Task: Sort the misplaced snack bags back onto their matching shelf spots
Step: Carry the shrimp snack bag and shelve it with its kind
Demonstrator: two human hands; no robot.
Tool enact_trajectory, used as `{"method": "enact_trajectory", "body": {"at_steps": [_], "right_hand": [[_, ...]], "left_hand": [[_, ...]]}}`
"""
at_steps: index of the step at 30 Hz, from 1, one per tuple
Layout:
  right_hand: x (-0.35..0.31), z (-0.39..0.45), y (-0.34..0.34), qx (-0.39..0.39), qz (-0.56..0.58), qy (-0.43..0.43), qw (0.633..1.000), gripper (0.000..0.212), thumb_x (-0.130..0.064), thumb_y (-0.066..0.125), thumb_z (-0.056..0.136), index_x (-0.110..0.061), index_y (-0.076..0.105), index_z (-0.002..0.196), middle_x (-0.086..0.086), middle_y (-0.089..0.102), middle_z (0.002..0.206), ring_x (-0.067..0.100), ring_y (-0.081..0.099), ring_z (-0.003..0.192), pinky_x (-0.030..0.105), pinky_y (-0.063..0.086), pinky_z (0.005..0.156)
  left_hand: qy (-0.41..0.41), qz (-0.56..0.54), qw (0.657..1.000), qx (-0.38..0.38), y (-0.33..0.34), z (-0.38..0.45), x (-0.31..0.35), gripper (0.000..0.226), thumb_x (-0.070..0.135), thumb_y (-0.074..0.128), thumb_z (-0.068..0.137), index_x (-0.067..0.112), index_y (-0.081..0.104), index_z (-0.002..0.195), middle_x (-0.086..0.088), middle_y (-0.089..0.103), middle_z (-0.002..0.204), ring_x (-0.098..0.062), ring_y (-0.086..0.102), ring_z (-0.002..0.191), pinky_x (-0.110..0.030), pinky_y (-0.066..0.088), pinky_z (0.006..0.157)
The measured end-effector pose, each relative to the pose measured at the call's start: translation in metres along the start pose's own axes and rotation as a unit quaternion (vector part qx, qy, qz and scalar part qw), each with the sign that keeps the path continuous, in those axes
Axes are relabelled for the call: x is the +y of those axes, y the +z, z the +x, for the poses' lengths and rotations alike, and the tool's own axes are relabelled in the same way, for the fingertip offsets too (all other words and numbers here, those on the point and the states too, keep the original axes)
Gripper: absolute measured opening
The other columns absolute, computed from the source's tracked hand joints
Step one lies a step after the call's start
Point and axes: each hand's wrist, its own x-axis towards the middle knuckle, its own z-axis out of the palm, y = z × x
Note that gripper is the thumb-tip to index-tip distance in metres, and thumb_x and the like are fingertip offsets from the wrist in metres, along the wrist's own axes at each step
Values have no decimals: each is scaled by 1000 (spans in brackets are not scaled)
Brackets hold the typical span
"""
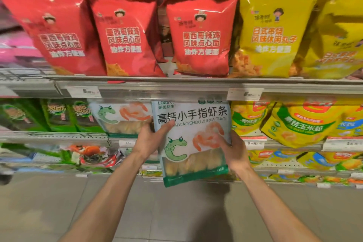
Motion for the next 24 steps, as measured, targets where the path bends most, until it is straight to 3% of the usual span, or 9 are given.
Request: {"method": "enact_trajectory", "body": {"at_steps": [4,7,8,11,14,18,21,24], "right_hand": [[-13,8,9,22,50,7,998,19,-2,63,96,3,64,114,7,71,97,7,70,79,4,48,59],[-18,15,10,58,102,7,993,16,-3,60,98,-1,65,113,-2,68,90,2,67,74,6,50,59],[-20,17,11,71,119,6,990,17,-9,60,99,-2,67,114,0,69,92,2,67,73,6,50,58],[-29,21,19,86,139,-4,987,24,-24,61,100,-6,70,112,5,71,94,6,66,74,9,50,54],[-31,21,23,88,144,-19,985,26,-26,61,100,-4,69,111,9,72,94,17,63,79,14,51,57],[-14,16,13,43,82,-13,996,24,-37,64,97,-24,68,117,1,76,109,22,71,104,39,58,89],[-1,5,11,28,63,31,997,32,-39,75,88,-28,66,117,-6,75,107,16,70,105,38,56,96],[-3,1,16,32,74,33,996,36,-37,77,86,-27,65,118,-5,75,109,13,70,103,34,56,93]], "left_hand": [[16,-31,999,14,-7,-5,-12,52,42,76,86,21,60,130,15,73,108,10,70,89,-9,55,70],[-13,42,999,-10,-13,-12,-39,99,72,76,70,32,39,152,13,56,144,-6,56,129,-34,48,109],[-24,69,997,-26,-12,-14,-45,104,72,75,70,32,32,156,15,50,148,-8,50,133,-37,42,114],[-25,111,993,-44,-5,-12,-58,92,58,75,80,29,33,156,13,54,142,-5,52,124,-30,42,109],[-18,127,992,20,-2,-1,-62,80,59,74,81,27,44,149,6,64,136,-14,62,121,-44,49,108],[-13,108,993,46,-2,12,-73,68,63,71,81,24,57,135,8,71,124,-13,68,110,-50,52,103],[16,110,993,41,-1,10,-74,70,72,62,79,23,64,129,10,74,115,-10,70,105,-48,55,100],[60,137,987,51,0,9,-68,47,52,62,93,19,68,126,9,76,110,-6,70,101,-42,57,95]]}}
